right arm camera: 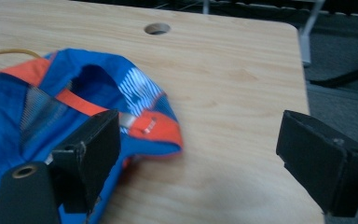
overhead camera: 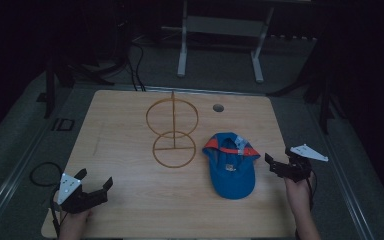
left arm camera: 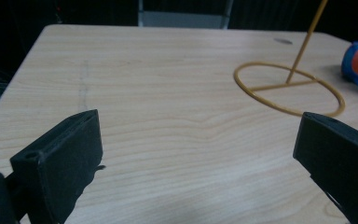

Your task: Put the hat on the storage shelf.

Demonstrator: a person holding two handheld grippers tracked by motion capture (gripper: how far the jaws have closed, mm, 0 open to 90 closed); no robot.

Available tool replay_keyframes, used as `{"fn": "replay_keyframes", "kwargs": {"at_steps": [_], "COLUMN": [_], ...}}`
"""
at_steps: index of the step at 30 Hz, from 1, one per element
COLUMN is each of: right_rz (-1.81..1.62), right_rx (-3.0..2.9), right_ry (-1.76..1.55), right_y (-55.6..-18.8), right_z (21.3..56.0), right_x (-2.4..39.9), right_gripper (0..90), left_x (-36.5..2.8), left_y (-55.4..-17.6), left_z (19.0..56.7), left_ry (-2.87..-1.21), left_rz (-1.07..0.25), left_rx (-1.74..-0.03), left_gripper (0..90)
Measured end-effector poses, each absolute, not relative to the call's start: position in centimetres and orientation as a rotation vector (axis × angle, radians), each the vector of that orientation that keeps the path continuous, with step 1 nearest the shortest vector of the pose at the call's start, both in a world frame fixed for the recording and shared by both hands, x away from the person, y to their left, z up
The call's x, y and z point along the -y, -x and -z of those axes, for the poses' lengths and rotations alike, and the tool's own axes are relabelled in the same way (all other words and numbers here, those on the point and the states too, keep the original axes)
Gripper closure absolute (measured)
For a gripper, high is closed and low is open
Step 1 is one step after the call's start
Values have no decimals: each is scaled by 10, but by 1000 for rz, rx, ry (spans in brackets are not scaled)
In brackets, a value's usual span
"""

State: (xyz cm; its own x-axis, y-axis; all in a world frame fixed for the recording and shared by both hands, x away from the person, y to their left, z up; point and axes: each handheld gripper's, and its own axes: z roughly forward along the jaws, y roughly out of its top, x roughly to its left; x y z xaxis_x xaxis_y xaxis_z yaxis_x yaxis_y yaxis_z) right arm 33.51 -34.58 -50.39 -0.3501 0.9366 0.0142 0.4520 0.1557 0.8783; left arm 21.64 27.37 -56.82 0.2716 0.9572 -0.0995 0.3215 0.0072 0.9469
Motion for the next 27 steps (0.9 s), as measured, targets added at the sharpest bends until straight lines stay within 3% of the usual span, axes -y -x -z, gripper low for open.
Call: {"fn": "replay_keyframes", "kwargs": {"at_steps": [9, 19, 27], "right_rz": [-1167, -1106, -1055], "right_rx": [-1954, -2082, -2188], "right_ry": [-1279, -1255, -1230], "right_y": [-362, -392, -416], "right_z": [489, 498, 514], "right_x": [326, 305, 285], "right_gripper": [133, 145, 278], "left_x": [-265, -264, -259], "left_y": [-214, -214, -215], "left_z": [563, 565, 566], "left_ry": [-1602, -1632, -1677], "left_rz": [-722, -679, -674], "left_rx": [-1182, -1142, -1119], "left_gripper": [18, 18, 18]}}
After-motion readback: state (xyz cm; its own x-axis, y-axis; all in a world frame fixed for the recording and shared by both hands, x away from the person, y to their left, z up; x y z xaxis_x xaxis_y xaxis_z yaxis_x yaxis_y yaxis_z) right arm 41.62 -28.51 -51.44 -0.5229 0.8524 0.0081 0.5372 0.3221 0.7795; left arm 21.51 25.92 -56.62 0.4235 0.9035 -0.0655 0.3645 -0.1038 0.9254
